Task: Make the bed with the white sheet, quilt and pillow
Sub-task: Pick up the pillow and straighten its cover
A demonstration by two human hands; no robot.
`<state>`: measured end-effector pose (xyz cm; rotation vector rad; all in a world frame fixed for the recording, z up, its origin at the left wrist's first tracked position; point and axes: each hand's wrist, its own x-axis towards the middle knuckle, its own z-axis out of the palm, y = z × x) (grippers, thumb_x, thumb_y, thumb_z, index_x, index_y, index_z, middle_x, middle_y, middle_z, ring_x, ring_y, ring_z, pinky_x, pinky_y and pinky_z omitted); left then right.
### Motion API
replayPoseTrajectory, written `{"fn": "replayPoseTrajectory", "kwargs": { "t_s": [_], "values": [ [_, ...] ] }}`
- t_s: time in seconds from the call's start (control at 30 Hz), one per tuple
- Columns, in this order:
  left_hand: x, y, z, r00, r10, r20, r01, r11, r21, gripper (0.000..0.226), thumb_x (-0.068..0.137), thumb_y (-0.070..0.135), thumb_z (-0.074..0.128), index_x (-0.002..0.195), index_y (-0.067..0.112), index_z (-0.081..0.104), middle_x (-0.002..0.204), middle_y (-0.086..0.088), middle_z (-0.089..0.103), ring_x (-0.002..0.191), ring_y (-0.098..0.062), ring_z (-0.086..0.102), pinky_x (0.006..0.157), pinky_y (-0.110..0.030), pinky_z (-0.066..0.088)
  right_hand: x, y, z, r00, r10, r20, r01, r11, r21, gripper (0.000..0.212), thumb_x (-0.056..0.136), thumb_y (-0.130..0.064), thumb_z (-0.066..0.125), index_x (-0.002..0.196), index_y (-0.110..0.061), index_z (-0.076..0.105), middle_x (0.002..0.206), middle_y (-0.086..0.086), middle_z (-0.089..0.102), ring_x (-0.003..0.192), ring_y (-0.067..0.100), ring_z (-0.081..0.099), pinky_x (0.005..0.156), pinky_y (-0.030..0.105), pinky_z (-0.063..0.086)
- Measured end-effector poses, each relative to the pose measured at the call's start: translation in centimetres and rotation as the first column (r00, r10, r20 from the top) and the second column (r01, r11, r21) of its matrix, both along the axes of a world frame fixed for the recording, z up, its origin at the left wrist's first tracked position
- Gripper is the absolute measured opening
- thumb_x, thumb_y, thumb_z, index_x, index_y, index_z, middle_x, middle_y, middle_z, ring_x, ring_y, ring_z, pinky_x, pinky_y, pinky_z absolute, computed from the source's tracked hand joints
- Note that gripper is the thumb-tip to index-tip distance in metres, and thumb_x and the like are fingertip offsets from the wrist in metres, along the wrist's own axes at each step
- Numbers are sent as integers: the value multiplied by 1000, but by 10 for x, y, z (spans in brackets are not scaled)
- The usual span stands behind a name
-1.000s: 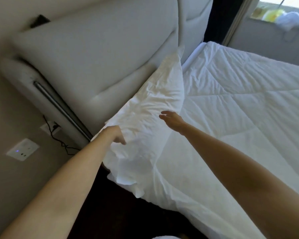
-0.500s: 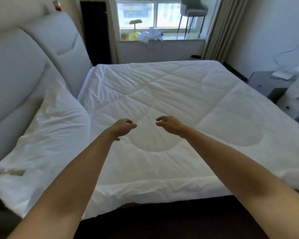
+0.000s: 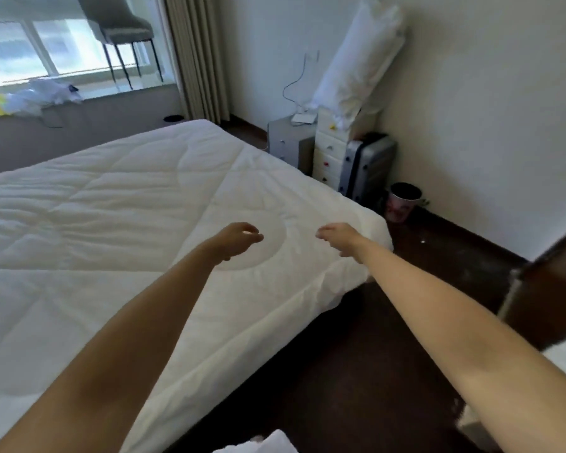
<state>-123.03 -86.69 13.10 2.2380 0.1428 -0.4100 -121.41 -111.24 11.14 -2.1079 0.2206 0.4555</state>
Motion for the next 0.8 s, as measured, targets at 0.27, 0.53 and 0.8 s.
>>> {"fn": "replayPoseTrajectory", "kwargs": {
  "t_s": [0.27, 0.53, 0.8],
  "values": [
    [199, -204, -15, 949, -243, 202, 250, 968, -13, 33, 94, 25, 54, 126, 16, 57, 121, -10, 62, 101, -23, 59, 84, -29, 46, 166, -169, 5, 995, -78, 57, 81, 996, -44, 37, 96, -29, 53, 131, -18, 54, 139, 3, 47, 129, 26, 42, 98, 41, 38],
    [416, -367, -13, 940, -304, -155, 288, 951, -114, 42, 94, 32, 55, 134, 21, 49, 133, -5, 51, 121, -25, 47, 97, -44, 41, 339, -331, 10, 980, -198, -3, 198, 979, 38, 41, 95, -31, 53, 136, -24, 49, 126, 0, 52, 124, 21, 47, 89, 37, 40],
    [577, -570, -30, 916, -401, 9, 400, 912, -88, 45, 95, 19, 54, 139, 13, 44, 134, -12, 52, 119, -25, 52, 94, -32, 43, 503, -554, -2, 912, -409, -42, 408, 891, 197, 49, 95, -26, 52, 142, -27, 37, 98, -1, 55, 95, 18, 53, 87, 36, 38]
  ]
}}
